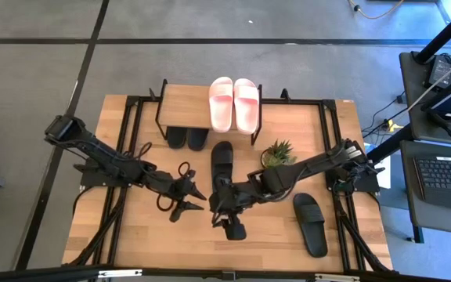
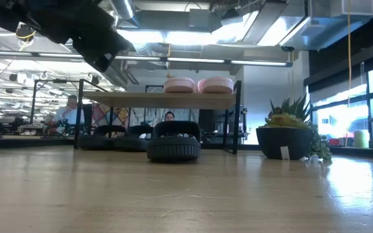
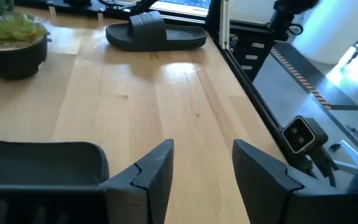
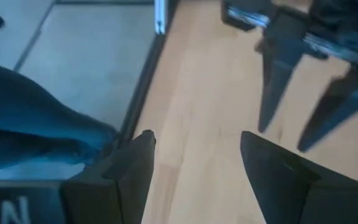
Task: Pick and place slides into the shelf
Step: Put the black slide under the shelf
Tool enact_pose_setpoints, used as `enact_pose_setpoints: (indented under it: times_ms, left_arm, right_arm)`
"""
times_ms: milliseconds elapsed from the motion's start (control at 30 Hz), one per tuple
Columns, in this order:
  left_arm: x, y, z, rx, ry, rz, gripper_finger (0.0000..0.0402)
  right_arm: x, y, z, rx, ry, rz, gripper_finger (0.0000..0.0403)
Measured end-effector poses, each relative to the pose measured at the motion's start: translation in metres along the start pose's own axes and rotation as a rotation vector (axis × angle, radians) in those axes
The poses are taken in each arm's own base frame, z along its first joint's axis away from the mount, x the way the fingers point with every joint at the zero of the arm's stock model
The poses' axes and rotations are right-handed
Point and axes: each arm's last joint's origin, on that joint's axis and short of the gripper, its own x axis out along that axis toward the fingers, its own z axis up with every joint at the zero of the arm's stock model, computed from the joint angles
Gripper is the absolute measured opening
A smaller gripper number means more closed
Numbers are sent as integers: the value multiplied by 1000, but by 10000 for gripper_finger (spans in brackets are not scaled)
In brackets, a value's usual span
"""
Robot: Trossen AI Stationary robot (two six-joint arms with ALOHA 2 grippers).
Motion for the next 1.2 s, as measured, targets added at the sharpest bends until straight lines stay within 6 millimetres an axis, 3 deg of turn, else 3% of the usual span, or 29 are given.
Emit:
enact_pose_setpoints:
  times_ms: [133, 233, 400, 667, 867, 1000, 1200]
  left_arm:
    - [0, -3, -1, 3, 1, -13, 156]
    - [-1, -7, -2, -13, 4, -25, 156]
    - [-1, -7, -1, -13, -16, 11, 156]
    - [1, 2, 1, -25, -33, 77, 156]
    - [13, 10, -7, -31, -13, 105, 156]
    - [26, 13, -16, -37, -13, 109, 156]
    - [48, 18, -27, -51, -15, 109, 156]
  right_arm:
    - [7, -6, -15, -25, -178, 41, 236]
    - [-2, -10, -34, 19, -332, 78, 236]
    - [-35, -17, -76, 82, -427, 101, 236]
    - [-113, -21, -130, 94, -584, 47, 236]
    - [-161, -13, -166, -42, -785, 82, 236]
    - [-179, -17, -187, -18, -846, 73, 236]
    - [-189, -21, -203, 67, -879, 125, 236]
